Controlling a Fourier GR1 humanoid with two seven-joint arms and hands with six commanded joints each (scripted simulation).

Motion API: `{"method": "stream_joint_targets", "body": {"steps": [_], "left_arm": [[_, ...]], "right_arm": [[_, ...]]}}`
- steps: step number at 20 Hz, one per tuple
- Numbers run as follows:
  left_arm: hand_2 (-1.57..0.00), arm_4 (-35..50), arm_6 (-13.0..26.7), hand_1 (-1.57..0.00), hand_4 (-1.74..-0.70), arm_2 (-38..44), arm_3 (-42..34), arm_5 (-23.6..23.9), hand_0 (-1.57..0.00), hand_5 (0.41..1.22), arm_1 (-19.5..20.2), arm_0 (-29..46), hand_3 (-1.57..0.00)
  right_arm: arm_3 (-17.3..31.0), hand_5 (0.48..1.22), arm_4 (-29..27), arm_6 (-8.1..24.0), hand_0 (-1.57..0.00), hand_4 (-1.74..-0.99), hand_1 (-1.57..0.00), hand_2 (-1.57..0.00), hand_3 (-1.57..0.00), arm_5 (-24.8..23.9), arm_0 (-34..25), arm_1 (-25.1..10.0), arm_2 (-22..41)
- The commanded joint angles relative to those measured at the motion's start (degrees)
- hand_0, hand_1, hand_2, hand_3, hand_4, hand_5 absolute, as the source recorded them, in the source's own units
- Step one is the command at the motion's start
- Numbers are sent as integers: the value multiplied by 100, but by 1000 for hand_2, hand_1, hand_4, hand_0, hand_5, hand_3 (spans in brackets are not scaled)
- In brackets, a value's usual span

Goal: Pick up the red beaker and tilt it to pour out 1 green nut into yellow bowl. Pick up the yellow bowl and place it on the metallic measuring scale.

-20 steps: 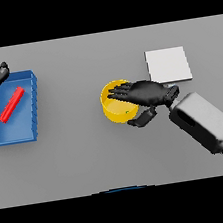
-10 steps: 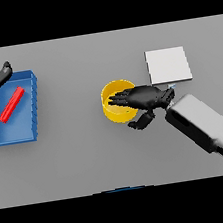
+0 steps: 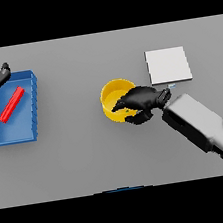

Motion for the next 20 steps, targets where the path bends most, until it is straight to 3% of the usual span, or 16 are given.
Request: {"method": "stream_joint_targets", "body": {"steps": [1,2,3,5,8,14,18,20], "left_arm": [[1,-13,-3,1,-793,-24,-21,29,1,731,-42,40,1],[1,-17,58,1,-788,-36,-37,0,1,732,-35,17,1],[1,-42,51,1,-791,-43,23,20,1,733,-39,-24,1],[1,-49,21,1,-793,-16,82,50,1,736,-20,-62,1],[1,-62,0,1,-792,-18,155,17,1,732,15,-89,1],[1,-82,14,1,-783,-39,59,49,1,727,0,-56,1],[1,-29,-79,1,-788,33,54,1,1,733,95,15,1],[1,0,-89,1,-797,25,62,8,1,737,43,-21,1]], "right_arm": [[22,1044,56,16,-630,-1473,-509,-481,-650,-48,2,11,36],[-28,1079,59,147,-780,-1469,-649,-590,-834,-33,23,39,42],[-62,1108,3,194,-938,-1521,-806,-787,-978,35,39,24,29],[-182,1148,-36,185,-1166,-1594,-1081,-1069,-1030,120,31,-82,25],[-202,1184,-44,194,-1364,-1659,-1320,-1314,-1111,163,-22,-163,25],[-620,1211,-303,397,-1517,-1711,-1505,-1504,-1350,412,-47,-300,-145],[-990,1217,-488,542,-1549,-1721,-1544,-1543,-1325,663,-141,-549,-328],[-1094,1218,-526,787,-1557,-1722,-1554,-1553,-1309,771,-167,-550,-357]]}}
